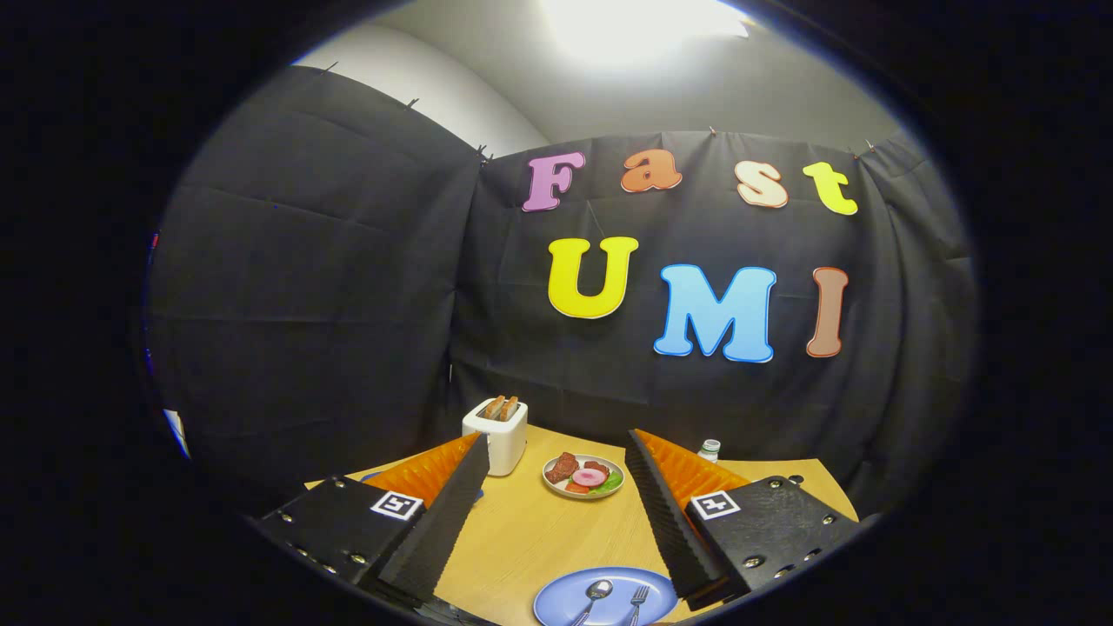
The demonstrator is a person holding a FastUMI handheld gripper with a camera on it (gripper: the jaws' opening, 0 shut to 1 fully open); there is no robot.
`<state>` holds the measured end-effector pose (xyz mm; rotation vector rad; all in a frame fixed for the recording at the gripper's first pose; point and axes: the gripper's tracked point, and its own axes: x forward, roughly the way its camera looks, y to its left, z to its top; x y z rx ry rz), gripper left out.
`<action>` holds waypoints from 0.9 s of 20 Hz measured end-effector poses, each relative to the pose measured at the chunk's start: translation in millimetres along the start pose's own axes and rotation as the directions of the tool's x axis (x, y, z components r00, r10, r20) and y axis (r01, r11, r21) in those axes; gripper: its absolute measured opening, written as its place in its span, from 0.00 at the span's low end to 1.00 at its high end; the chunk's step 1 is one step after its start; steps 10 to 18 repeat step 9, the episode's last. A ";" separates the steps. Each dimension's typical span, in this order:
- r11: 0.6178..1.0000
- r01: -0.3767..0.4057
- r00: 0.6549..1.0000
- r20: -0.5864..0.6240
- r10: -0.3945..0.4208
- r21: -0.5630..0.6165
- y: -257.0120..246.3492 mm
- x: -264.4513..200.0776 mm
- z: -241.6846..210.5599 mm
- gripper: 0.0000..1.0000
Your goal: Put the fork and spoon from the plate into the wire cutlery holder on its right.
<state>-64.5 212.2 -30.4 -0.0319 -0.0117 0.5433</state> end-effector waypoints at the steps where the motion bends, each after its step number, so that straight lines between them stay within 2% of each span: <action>1: 1.000 -0.002 1.000 0.010 0.002 -0.001 -1.0 2.2 2.5 0.96; 5: 1.000 -0.025 0.995 0.092 0.025 -0.004 8.2 7.9 20.0 0.96; 9: 0.995 -0.092 0.979 0.187 0.083 0.039 32.6 13.9 39.4 0.96; 18: 0.995 -0.092 0.979 0.187 0.083 0.039 32.6 13.9 39.4 0.96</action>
